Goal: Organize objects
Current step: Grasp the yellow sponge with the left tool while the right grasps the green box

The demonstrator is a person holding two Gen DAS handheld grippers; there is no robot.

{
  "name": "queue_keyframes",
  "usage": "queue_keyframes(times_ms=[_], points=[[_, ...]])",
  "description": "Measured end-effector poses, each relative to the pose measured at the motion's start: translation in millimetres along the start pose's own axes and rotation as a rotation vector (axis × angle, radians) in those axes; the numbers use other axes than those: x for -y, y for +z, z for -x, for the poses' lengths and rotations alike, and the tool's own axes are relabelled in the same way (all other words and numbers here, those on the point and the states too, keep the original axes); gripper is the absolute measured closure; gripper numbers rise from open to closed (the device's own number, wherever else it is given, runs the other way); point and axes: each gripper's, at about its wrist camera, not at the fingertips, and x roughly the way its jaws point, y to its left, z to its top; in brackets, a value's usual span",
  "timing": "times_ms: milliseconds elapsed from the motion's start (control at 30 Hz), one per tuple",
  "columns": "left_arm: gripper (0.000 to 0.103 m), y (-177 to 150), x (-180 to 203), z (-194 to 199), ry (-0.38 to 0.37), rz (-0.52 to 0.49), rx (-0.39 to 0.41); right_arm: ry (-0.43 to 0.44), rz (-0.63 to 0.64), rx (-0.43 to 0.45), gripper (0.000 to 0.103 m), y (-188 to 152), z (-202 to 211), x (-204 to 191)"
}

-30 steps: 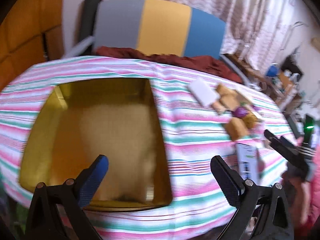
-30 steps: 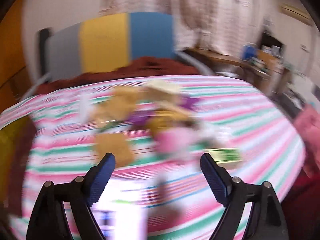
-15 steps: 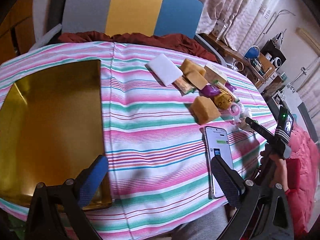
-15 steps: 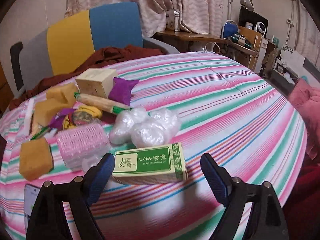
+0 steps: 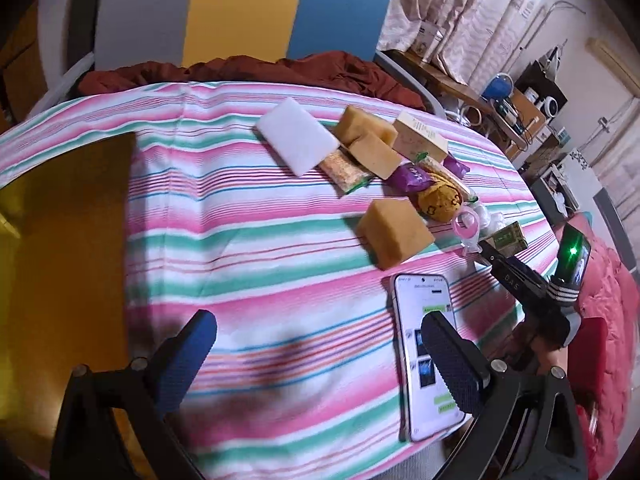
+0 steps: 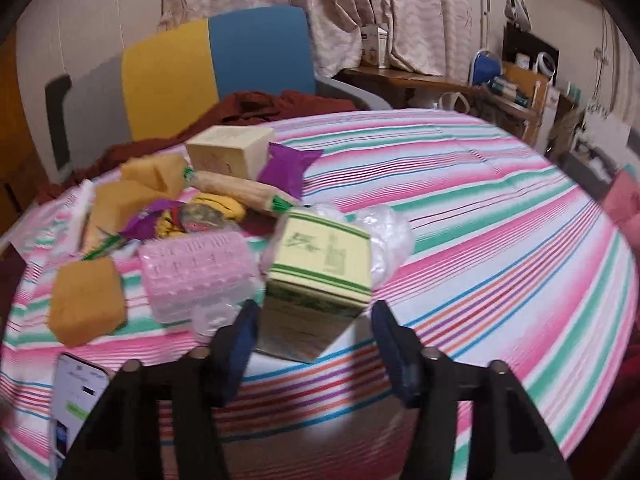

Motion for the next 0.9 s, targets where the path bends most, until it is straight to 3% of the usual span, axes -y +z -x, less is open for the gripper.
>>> queue_keyframes(times_ms=[133,167,300,533,733,800,900], points=[[0.0,15,11,-22,-0.017,-0.017,-0.001,0.06,-0.035,0.034,0.072,-3,5,1],[0.0,20,14,-30,-0.028,-0.02,-0.004,0.078,-0.037,0.044,0.073,-5,6,0],[0.0,35,23,-60,-0.05,-0.028,-0.053,0.14,-0.04,0.062,0.073,-10,8,-3],[0.0,62,48,-97,-0.12,0.018,-0.088,0.141,-0.043,0.07,0.073,-11,7,-3],[0.0,72,65,-131,-0.04,-0.01,-0.132,0.147,-0.047,0.079,0.073,-13,8,-1],[0.002,71,65,-135,-0.027,-0.017,-0.113,0.146,-0.049,0.082,0.073,-14,8,0],[0.012,69,70,-135,0.026,-0.081,-0.084,0.145,-0.048,0.085,0.073,-14,8,0]])
